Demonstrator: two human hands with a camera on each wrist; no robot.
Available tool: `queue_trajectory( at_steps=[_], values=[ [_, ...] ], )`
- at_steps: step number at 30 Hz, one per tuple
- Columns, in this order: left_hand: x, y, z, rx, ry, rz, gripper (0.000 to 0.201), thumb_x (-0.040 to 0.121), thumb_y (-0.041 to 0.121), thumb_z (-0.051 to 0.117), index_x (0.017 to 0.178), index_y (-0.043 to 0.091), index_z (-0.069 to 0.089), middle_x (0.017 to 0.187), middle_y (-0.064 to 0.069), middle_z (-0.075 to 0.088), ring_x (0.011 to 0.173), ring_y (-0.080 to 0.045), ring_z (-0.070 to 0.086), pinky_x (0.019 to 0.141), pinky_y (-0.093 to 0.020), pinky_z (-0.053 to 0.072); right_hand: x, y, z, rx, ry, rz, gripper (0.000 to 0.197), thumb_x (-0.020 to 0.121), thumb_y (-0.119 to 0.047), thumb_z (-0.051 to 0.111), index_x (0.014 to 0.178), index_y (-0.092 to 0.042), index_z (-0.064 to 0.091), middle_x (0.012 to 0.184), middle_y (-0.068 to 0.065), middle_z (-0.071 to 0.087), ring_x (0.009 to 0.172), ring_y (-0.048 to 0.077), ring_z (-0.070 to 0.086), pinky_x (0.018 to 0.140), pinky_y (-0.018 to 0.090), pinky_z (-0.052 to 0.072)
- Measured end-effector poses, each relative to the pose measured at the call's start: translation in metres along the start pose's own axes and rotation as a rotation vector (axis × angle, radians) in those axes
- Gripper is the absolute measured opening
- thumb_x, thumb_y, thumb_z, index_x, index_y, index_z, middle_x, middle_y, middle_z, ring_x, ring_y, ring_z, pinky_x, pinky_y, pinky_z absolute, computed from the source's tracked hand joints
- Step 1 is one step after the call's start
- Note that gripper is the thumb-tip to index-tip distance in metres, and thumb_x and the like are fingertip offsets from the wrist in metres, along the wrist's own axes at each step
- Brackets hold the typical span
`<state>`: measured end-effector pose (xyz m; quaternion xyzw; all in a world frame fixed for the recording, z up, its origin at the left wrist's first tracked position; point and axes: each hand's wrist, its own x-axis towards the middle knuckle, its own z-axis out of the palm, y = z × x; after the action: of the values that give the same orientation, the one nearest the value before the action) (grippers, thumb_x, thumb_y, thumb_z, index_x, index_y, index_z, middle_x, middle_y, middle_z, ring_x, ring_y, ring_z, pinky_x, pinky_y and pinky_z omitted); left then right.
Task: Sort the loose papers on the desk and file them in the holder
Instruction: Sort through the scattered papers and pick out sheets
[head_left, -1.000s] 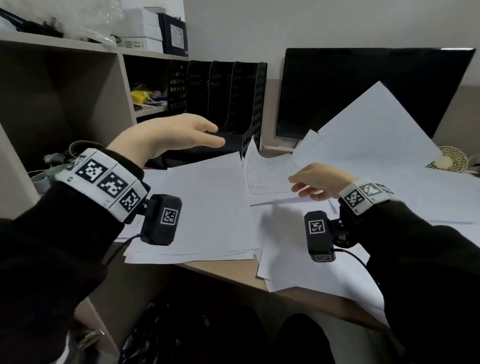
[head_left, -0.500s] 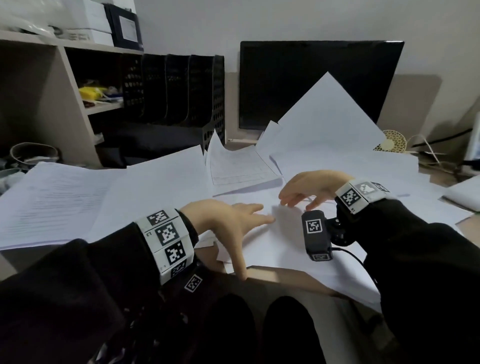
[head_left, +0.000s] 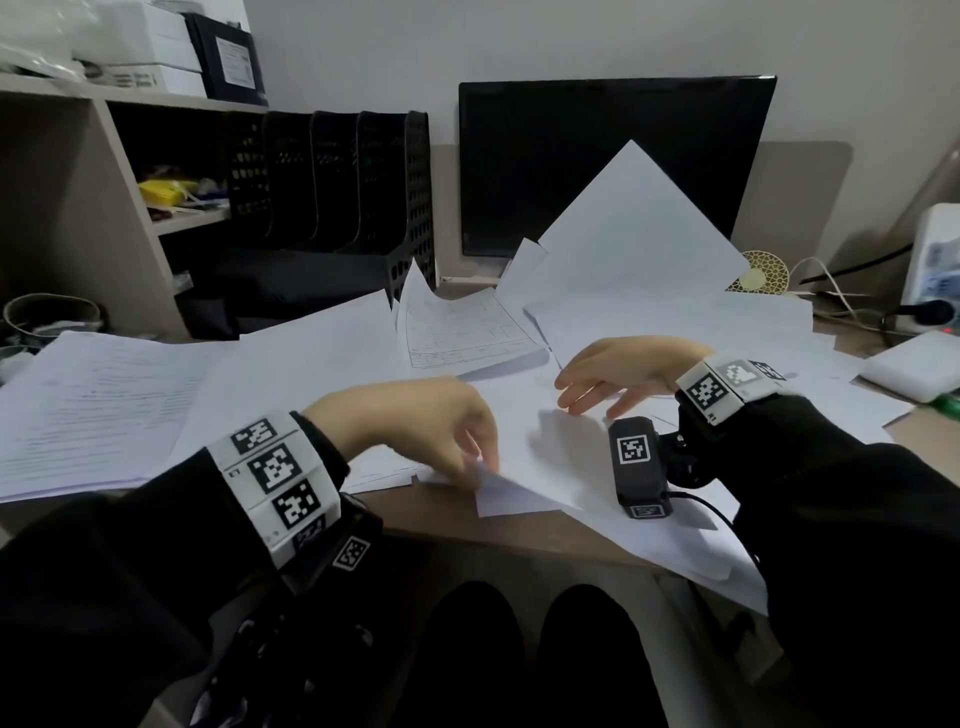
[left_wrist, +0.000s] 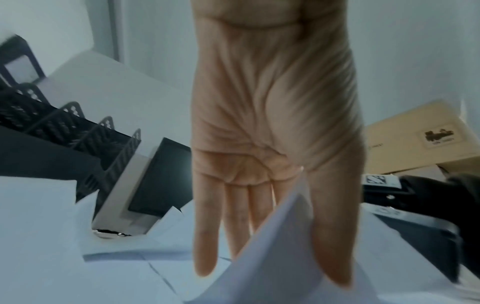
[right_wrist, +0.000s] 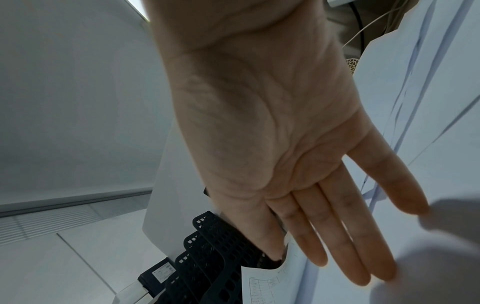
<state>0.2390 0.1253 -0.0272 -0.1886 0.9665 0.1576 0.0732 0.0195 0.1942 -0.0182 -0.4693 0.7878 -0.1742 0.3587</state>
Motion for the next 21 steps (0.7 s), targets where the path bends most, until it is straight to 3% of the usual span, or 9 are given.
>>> queue_trajectory(
  at_steps=[1,2,5,7,9,11,14,17,21],
  values=[
    [0.002,-0.003,-0.005,-0.027,0.079,0.000,0.010,0.080,0.022,0.072,0.087,0.015,0.071,0.075,0.004,0.064,0.065,-0.005,0.057,0.063,-0.026,0.048,0.000,0.000,-0.001,0.002,0.008,0.001,0.031,0.100,-0.028,0.045,0.122,-0.011,0.057,0.114,0.001,0.069,0.108,0.016,0.065,0.100,0.041,0.047],
    [0.005,-0.005,-0.010,-0.041,0.156,-0.009,0.014,0.082,0.022,0.070,0.079,0.009,0.068,0.063,0.001,0.055,0.052,-0.007,0.046,0.053,-0.025,0.040,0.000,0.001,-0.002,0.010,0.014,0.000,0.032,0.100,-0.031,0.043,0.122,-0.011,0.057,0.114,0.000,0.069,0.108,0.017,0.065,0.098,0.040,0.048],
    [0.012,-0.006,-0.028,-0.103,0.322,-0.033,0.020,0.084,0.021,0.070,0.068,0.012,0.063,0.050,0.009,0.046,0.043,-0.003,0.039,0.046,-0.014,0.030,-0.002,0.000,-0.006,0.054,0.028,0.001,0.037,0.102,-0.037,0.036,0.120,-0.011,0.057,0.116,0.002,0.068,0.108,0.020,0.065,0.090,0.037,0.048],
    [0.017,-0.009,-0.042,-0.136,0.391,-0.026,0.013,0.085,0.021,0.070,0.073,0.020,0.068,0.058,0.008,0.060,0.052,0.002,0.051,0.053,-0.013,0.040,-0.004,-0.001,-0.011,0.092,0.042,-0.011,0.039,0.102,-0.039,0.034,0.118,-0.012,0.058,0.115,0.002,0.069,0.105,0.020,0.066,0.087,0.036,0.049],
    [0.021,-0.013,-0.054,-0.193,0.443,-0.019,0.005,0.086,0.022,0.070,0.088,0.020,0.074,0.083,0.001,0.072,0.078,-0.007,0.066,0.075,-0.026,0.054,-0.005,-0.001,-0.016,0.133,0.058,-0.023,0.042,0.102,-0.042,0.032,0.115,-0.013,0.059,0.109,0.002,0.070,0.097,0.019,0.067,0.080,0.033,0.049],
    [0.027,-0.017,-0.064,-0.279,0.487,-0.006,0.011,0.086,0.021,0.070,0.096,0.018,0.074,0.094,0.002,0.073,0.092,-0.011,0.068,0.089,-0.032,0.054,-0.004,0.001,-0.024,0.194,0.090,-0.034,0.045,0.101,-0.047,0.030,0.111,-0.014,0.059,0.099,0.000,0.071,0.088,0.017,0.067,0.073,0.031,0.048],
    [0.036,-0.017,-0.071,-0.413,0.556,0.040,0.019,0.088,0.018,0.068,0.105,0.012,0.072,0.102,0.000,0.073,0.096,-0.011,0.069,0.092,-0.033,0.053,-0.010,0.004,-0.034,0.298,0.118,-0.060,0.051,0.098,-0.056,0.028,0.107,-0.017,0.059,0.085,-0.004,0.065,0.075,0.014,0.061,0.070,0.031,0.045],
    [0.048,-0.022,-0.080,-0.546,0.740,0.034,0.018,0.090,0.018,0.065,0.104,0.008,0.070,0.103,-0.005,0.072,0.095,-0.018,0.069,0.091,-0.038,0.054,-0.021,0.005,-0.043,0.386,0.276,-0.121,0.036,0.097,-0.052,0.037,0.115,-0.028,0.057,0.102,-0.014,0.057,0.092,0.008,0.054,0.085,0.038,0.046],
    [0.064,-0.029,-0.095,-0.649,0.924,-0.011,0.007,0.092,0.021,0.063,0.095,0.017,0.067,0.094,0.000,0.070,0.086,-0.017,0.068,0.082,-0.036,0.057,-0.029,0.005,-0.049,0.470,0.207,-0.179,0.048,0.087,-0.070,0.039,0.114,-0.036,0.061,0.122,-0.011,0.063,0.115,0.011,0.058,0.105,0.030,0.036]
  ],
)
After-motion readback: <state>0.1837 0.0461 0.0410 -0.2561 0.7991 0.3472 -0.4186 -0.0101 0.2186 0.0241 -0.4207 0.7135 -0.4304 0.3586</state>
